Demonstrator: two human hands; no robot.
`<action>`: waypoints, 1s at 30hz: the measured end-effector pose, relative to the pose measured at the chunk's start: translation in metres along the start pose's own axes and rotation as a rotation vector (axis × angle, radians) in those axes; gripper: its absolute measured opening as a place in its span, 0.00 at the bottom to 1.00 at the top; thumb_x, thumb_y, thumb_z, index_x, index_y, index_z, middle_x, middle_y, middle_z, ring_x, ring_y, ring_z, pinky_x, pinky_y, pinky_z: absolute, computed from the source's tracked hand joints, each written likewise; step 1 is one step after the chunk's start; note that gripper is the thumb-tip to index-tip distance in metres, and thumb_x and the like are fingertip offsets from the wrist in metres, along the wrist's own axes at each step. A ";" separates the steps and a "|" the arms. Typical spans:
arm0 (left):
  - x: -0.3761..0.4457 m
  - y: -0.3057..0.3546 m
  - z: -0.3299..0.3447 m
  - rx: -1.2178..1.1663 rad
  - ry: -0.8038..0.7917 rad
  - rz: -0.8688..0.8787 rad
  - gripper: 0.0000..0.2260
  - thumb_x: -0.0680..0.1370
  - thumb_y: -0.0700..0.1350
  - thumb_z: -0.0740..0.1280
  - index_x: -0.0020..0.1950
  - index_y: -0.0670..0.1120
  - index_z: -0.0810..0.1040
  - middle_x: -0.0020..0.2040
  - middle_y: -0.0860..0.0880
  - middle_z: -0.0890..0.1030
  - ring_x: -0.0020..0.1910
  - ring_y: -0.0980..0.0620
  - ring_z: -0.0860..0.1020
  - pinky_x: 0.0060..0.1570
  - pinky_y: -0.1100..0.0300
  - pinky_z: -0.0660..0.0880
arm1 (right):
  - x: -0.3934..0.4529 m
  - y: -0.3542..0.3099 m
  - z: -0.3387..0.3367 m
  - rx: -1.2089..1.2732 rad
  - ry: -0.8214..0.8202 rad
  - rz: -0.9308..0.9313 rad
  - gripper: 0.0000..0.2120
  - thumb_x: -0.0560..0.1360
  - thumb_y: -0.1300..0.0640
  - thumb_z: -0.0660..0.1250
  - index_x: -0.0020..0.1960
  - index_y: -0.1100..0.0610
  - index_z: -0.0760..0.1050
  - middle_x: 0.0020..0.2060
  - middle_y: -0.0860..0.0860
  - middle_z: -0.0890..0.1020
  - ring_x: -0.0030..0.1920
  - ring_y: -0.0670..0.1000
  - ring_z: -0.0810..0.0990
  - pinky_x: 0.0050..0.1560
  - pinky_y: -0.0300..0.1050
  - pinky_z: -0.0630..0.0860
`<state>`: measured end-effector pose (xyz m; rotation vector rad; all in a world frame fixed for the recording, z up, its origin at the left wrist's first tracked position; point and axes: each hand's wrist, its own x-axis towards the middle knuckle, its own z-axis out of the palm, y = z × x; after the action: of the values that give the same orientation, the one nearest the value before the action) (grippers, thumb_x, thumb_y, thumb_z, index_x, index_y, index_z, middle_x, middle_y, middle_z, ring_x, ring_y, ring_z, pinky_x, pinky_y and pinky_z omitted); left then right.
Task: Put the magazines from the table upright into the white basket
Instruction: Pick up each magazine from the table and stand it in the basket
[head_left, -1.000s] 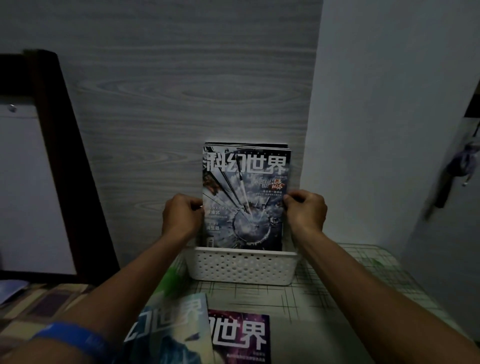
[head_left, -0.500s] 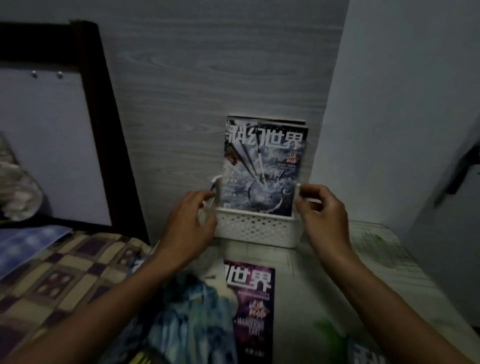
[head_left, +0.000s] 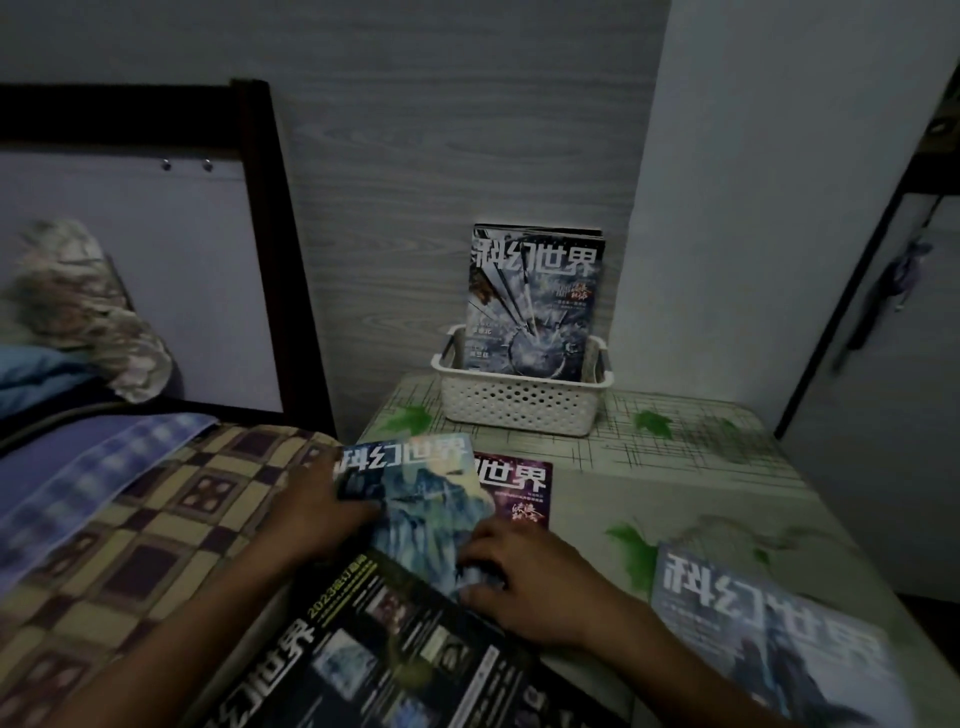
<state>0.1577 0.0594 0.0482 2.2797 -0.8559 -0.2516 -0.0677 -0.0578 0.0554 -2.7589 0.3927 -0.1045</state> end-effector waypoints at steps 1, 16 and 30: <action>0.001 0.001 -0.004 -0.236 0.059 -0.060 0.15 0.67 0.40 0.77 0.52 0.43 0.78 0.51 0.38 0.82 0.40 0.52 0.82 0.38 0.63 0.76 | -0.003 -0.001 0.000 -0.005 -0.001 0.009 0.17 0.77 0.44 0.63 0.63 0.50 0.75 0.59 0.52 0.74 0.59 0.55 0.73 0.52 0.46 0.70; -0.012 0.079 -0.032 -0.899 -0.028 0.438 0.12 0.75 0.42 0.70 0.54 0.57 0.83 0.51 0.55 0.86 0.49 0.54 0.84 0.44 0.63 0.80 | -0.019 -0.005 -0.046 0.969 0.594 0.353 0.37 0.70 0.60 0.74 0.70 0.40 0.59 0.53 0.36 0.74 0.51 0.50 0.83 0.47 0.50 0.83; -0.022 0.071 0.005 -0.707 -0.058 0.381 0.14 0.80 0.41 0.64 0.52 0.63 0.79 0.48 0.67 0.84 0.51 0.63 0.81 0.44 0.70 0.77 | -0.026 0.036 -0.056 0.975 0.656 0.424 0.10 0.81 0.65 0.57 0.50 0.53 0.73 0.42 0.54 0.81 0.35 0.51 0.76 0.31 0.42 0.73</action>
<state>0.1025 0.0310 0.0899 1.4358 -1.0132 -0.3761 -0.1084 -0.1017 0.0947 -1.5870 0.8106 -0.8457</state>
